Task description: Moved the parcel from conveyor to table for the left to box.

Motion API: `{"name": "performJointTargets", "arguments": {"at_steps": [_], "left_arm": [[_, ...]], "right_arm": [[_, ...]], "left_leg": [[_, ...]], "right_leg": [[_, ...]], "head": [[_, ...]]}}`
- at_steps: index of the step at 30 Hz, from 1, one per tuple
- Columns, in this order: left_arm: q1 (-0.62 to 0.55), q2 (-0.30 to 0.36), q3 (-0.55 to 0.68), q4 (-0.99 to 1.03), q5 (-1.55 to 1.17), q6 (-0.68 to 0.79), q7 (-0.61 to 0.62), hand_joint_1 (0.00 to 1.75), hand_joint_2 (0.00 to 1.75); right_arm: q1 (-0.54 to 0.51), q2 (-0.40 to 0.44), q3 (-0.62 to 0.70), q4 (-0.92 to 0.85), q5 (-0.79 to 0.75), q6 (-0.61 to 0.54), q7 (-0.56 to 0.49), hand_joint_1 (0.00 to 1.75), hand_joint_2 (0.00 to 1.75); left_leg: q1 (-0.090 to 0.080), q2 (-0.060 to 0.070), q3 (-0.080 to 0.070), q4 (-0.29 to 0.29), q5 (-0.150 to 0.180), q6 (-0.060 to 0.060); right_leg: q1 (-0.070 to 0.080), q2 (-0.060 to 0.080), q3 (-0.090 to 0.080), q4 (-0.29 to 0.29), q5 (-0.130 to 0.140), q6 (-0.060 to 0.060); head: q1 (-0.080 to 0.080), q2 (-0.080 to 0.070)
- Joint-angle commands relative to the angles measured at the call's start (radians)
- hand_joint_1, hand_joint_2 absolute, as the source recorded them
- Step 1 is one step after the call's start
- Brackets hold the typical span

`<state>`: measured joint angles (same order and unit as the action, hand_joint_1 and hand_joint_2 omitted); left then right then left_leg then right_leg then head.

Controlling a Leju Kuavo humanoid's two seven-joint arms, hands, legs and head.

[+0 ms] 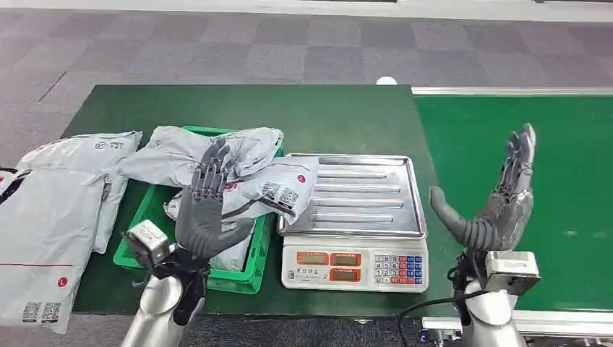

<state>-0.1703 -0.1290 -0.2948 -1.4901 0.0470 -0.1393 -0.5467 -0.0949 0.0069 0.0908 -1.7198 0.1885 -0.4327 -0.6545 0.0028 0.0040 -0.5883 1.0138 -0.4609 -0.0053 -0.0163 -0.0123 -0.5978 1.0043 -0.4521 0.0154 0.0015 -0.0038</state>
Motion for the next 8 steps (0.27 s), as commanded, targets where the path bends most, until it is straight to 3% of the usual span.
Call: {"name": "performJointTargets", "arguments": {"at_steps": [1, 8], "left_arm": [[0.035, 0.003, -0.103, 0.069, 0.014, -0.056, 0.018, 0.00, 1.75], [0.005, -0.020, -0.082, 0.143, -0.042, -0.066, -0.007, 0.00, 1.75]], "right_arm": [[-0.065, 0.041, -0.096, 0.264, -0.058, 0.111, 0.108, 0.00, 1.75], [-0.075, 0.064, -0.081, 0.295, 0.019, 0.079, 0.149, 0.00, 1.75]], "left_leg": [[0.001, 0.002, 0.004, -0.003, 0.001, 0.000], [0.000, 0.000, 0.002, -0.002, 0.000, 0.000]], "right_leg": [[0.001, 0.003, 0.004, -0.004, 0.002, -0.001], [0.000, 0.001, 0.002, -0.002, 0.000, -0.001]], "head": [[0.000, 0.000], [0.000, 0.000]]}}
